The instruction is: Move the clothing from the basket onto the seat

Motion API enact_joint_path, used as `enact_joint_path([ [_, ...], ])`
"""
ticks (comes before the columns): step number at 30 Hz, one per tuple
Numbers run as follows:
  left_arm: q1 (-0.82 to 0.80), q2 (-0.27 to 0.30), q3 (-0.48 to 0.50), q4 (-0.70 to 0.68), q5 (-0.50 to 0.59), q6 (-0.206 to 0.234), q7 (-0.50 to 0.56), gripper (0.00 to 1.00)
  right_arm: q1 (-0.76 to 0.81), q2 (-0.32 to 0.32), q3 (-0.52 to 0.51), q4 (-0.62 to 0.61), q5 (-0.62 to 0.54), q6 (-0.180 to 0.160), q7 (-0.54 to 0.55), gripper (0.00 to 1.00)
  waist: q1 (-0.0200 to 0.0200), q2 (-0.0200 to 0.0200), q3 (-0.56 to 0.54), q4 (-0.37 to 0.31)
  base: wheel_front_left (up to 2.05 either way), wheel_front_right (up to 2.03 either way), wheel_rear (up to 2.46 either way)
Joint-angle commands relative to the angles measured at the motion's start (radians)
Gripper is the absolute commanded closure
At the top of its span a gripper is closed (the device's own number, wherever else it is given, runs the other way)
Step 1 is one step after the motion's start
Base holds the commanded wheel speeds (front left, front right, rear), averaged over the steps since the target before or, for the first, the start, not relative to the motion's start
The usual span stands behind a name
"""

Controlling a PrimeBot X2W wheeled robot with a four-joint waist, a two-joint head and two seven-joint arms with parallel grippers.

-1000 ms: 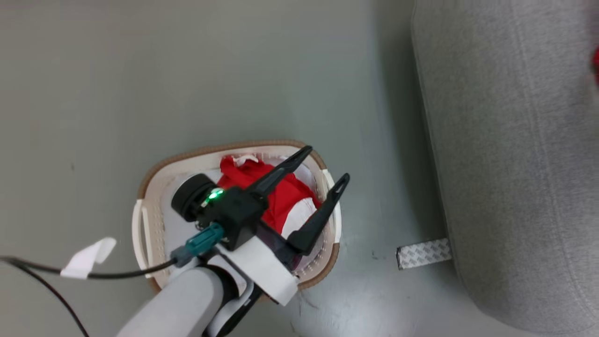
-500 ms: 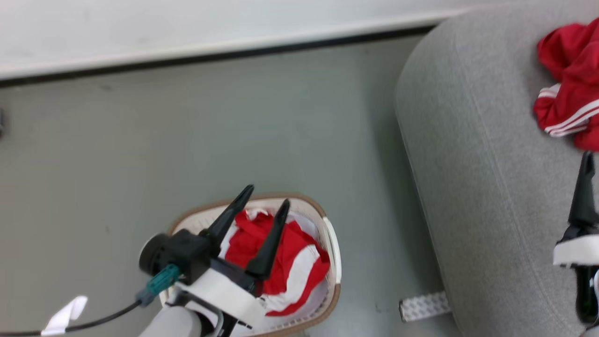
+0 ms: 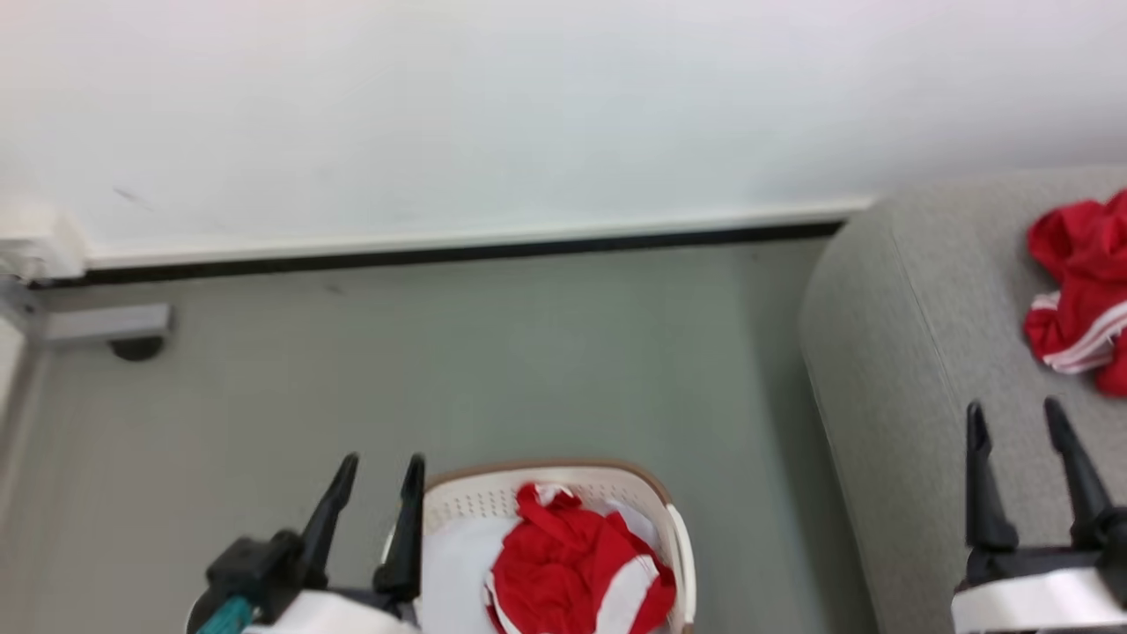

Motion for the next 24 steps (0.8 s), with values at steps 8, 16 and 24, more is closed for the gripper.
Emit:
enact_joint_path([
  [8, 0.124, -0.065, 0.143, 0.006, 0.102, -0.059, 0.000, 0.00, 0.107, 0.005, 0.063, 0.016, 0.002, -0.002, 0.001, 0.00, 0.0003, 0.0000, -0.109, 0.068, 0.00, 0.00, 0.00],
  [16, 0.168, -0.109, 0.221, 0.055, 0.173, -0.132, -0.001, 0.00, 0.131, 0.006, 0.099, 0.081, -0.001, -0.002, 0.001, 0.00, 0.0003, 0.0000, -0.134, 0.060, 0.00, 0.00, 0.00],
  [24, 0.171, -0.137, 0.262, 0.081, 0.213, -0.171, -0.001, 0.00, 0.110, 0.006, 0.109, 0.103, 0.008, -0.002, 0.001, 0.00, 0.0003, 0.0000, -0.138, 0.040, 0.00, 0.00, 0.00],
])
